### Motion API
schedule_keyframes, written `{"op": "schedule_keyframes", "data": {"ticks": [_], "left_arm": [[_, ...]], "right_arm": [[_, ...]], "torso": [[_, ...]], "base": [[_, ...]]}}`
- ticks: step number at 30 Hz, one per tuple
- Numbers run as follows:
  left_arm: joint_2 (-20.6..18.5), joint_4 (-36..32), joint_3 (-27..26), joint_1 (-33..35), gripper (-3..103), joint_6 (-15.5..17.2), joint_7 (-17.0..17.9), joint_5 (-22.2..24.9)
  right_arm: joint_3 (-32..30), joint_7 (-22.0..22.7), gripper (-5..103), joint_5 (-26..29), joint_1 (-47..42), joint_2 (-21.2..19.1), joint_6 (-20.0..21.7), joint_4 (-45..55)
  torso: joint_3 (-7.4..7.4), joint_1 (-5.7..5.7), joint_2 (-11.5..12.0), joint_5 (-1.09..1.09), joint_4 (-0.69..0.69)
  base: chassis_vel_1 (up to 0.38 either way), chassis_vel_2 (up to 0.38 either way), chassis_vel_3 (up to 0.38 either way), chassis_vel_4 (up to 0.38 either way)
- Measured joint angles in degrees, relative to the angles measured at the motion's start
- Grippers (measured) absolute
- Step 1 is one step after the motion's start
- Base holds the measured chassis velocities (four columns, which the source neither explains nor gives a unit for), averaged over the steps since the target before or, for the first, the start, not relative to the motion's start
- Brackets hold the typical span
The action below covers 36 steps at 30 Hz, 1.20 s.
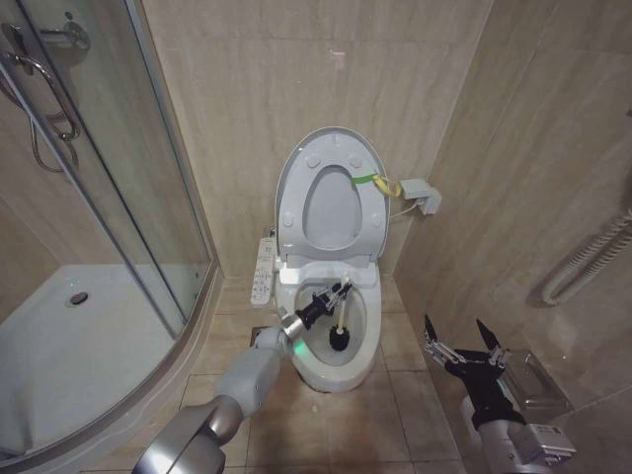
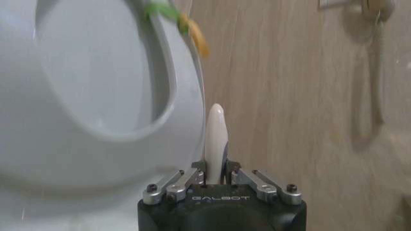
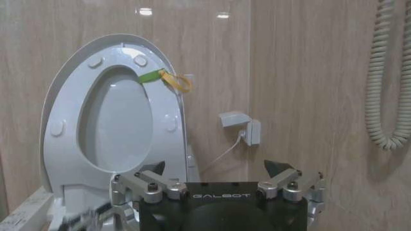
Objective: Open the toilet lid, clean the toilet bowl with a toilet brush, close the toilet lid, and flush.
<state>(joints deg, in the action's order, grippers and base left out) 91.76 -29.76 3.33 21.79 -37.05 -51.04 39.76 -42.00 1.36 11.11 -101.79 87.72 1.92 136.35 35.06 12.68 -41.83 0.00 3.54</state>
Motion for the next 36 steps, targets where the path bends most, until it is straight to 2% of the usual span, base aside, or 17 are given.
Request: {"op": "schedule_keyframes", "data": {"ticks": [8,36], "left_arm": [[-0.1,-3.6,0.9,1.1,19,0.8,0.8,0.4],[-0.4,-5.3,1.3,2.7,19,1.7,1.0,0.2]], "right_arm": [[0.0,0.0,100,0.0,0.0,0.0,0.0,0.0],[0.0,0.0,100,0.0,0.0,0.0,0.0,0.0]], "torso": [[0.0,0.0,0.0,0.0,-0.01],[0.0,0.0,0.0,0.0,-0.01]], "base": [[0.0,0.0,0.0,0.0],[0.0,0.0,0.0,0.0]]}}
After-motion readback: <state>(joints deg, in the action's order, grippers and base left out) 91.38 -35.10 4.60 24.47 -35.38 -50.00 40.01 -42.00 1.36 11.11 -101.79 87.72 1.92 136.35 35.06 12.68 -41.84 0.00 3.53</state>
